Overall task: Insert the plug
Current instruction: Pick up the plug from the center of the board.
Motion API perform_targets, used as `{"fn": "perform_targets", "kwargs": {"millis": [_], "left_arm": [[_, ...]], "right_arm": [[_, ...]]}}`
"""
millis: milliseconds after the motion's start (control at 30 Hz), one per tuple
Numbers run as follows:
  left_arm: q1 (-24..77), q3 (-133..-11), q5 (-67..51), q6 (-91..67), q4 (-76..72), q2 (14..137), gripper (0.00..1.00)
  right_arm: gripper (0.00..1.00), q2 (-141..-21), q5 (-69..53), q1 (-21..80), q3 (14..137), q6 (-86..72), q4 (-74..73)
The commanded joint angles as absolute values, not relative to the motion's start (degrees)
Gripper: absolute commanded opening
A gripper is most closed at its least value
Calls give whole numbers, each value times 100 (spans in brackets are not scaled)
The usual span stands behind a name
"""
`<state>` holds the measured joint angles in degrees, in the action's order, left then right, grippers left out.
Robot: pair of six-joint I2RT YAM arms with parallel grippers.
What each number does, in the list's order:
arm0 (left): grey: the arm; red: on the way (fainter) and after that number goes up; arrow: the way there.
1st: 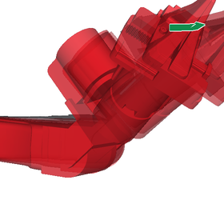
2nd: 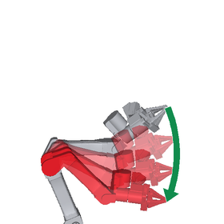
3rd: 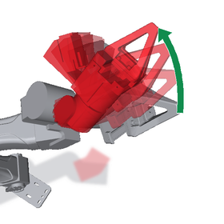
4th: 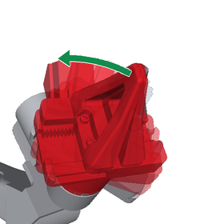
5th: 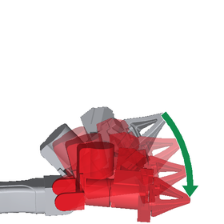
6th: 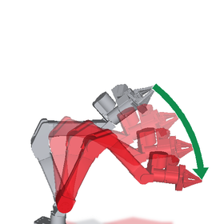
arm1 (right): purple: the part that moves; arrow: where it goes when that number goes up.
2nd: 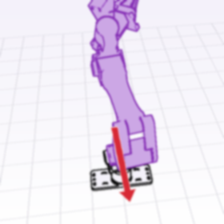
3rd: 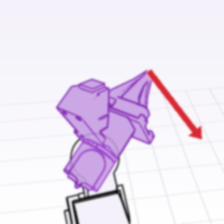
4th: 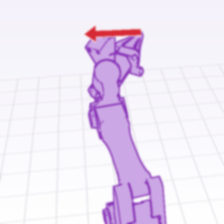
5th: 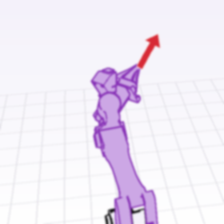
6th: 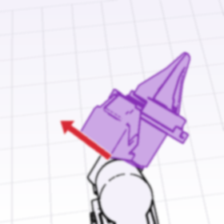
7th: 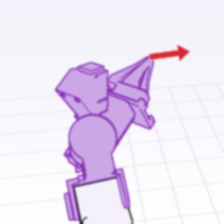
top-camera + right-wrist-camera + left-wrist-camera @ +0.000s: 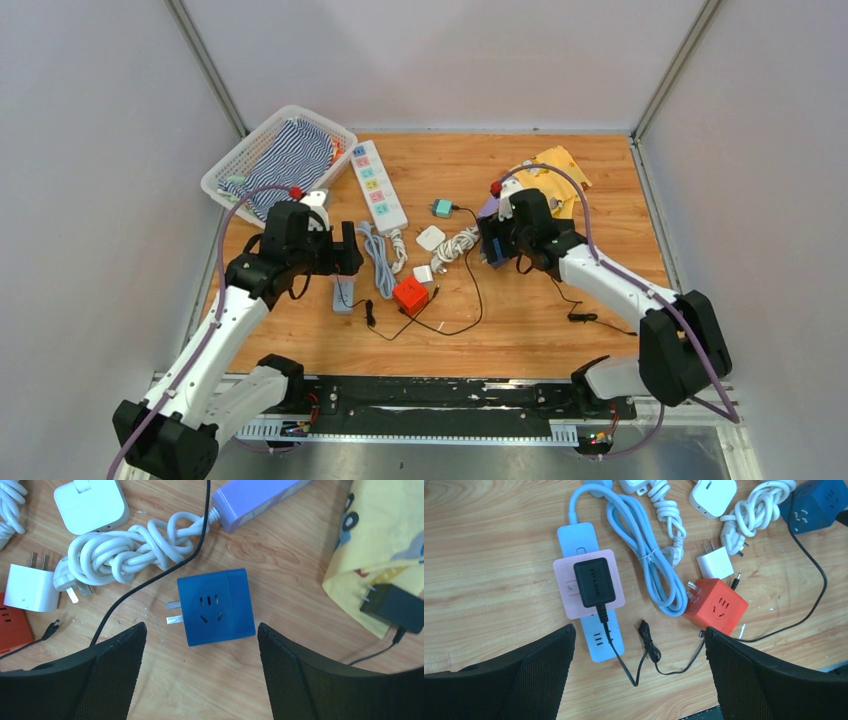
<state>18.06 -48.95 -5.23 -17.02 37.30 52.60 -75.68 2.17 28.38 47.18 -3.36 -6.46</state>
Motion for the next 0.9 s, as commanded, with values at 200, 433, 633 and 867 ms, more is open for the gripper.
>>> {"fn": "perform_targets", "kwargs": {"millis": [200, 433, 633, 867], "left_arm": [[1758, -4660, -478, -1690, 3665, 4856, 100], [1758, -4553, -763, -1652, 3531, 4682, 99], [1758, -4475, -1451, -1578, 3280, 4682, 95], [1758, -4625, -2025, -1748, 3190, 4746, 91]], "right_arm": [[81, -9032, -538, 2525, 5755, 827, -1825], [53, -9387, -334, 2522, 6017, 921, -2057], [35, -9093, -304, 2517, 6078, 810, -2256], [30, -8245, -236, 2843, 6122, 506, -2496]]}}
